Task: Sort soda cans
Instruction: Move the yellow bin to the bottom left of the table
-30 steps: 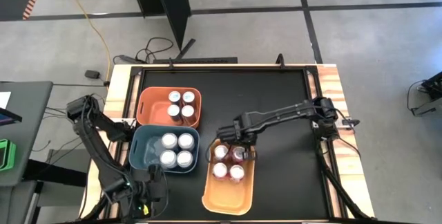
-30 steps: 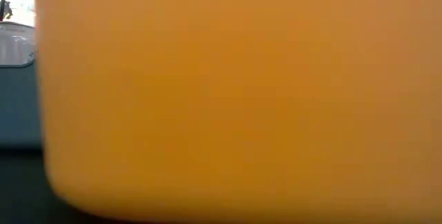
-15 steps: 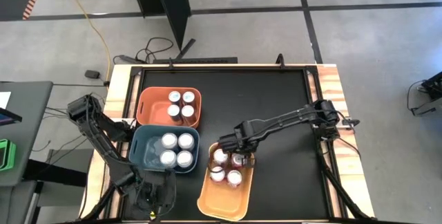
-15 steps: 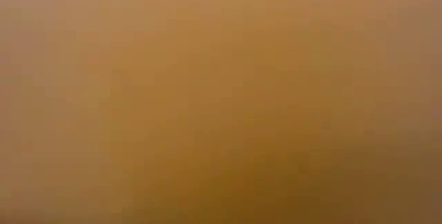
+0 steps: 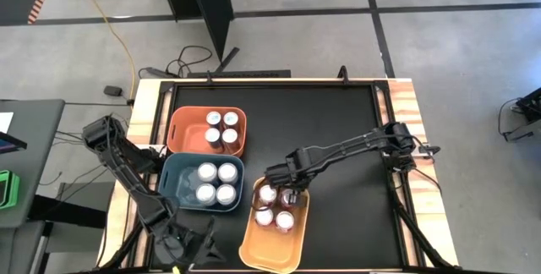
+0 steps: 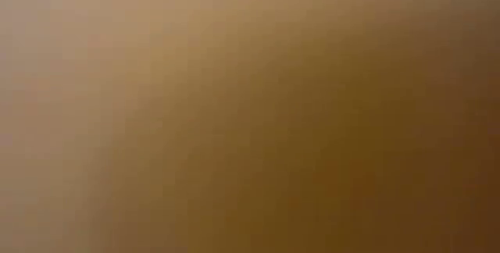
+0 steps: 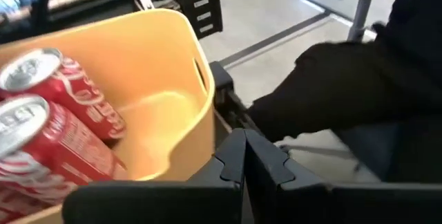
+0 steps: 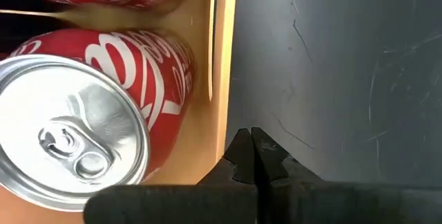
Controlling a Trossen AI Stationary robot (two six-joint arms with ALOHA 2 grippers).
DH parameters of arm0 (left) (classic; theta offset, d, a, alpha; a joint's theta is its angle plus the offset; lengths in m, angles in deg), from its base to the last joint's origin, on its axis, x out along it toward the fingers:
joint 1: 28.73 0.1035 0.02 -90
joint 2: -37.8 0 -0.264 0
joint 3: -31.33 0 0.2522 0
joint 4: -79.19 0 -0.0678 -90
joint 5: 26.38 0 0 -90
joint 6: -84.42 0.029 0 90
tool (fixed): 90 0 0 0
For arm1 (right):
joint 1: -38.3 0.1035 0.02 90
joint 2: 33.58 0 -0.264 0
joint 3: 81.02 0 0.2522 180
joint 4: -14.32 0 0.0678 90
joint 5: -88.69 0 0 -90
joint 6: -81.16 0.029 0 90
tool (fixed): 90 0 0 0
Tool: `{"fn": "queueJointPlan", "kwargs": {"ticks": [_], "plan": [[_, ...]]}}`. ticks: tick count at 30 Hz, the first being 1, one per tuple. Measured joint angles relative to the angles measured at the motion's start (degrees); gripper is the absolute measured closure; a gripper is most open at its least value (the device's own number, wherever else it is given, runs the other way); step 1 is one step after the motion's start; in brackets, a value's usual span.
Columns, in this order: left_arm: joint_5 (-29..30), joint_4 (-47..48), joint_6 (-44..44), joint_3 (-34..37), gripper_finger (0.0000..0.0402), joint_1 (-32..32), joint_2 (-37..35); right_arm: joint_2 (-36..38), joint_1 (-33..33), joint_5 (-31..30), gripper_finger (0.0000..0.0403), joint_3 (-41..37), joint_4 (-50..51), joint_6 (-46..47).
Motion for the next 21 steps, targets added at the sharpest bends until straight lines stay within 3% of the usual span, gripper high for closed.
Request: {"fn": "queueJointPlan", "kwargs": {"ticks": [4,9,16,21], "plan": [[0.45,-0.06,6.40,-0.01,0.0388,1.40,0.00,0.00,0.00,0.00,0.0403,0.00,0.03,0.00],[0.17,-0.18,11.61,0.00,0.0324,3.91,0.00,0.00,0.00,0.00,0.0403,0.00,0.10,-0.02],[-7.96,-0.83,17.28,-0.01,0.0216,6.93,0.79,0.00,-0.02,-0.02,0.0403,0.00,0.14,-0.19],[-12.75,-5.76,22.24,-0.26,0.0190,8.84,6.08,0.00,-0.17,-0.02,0.0403,0.00,0.12,-0.29]]}}
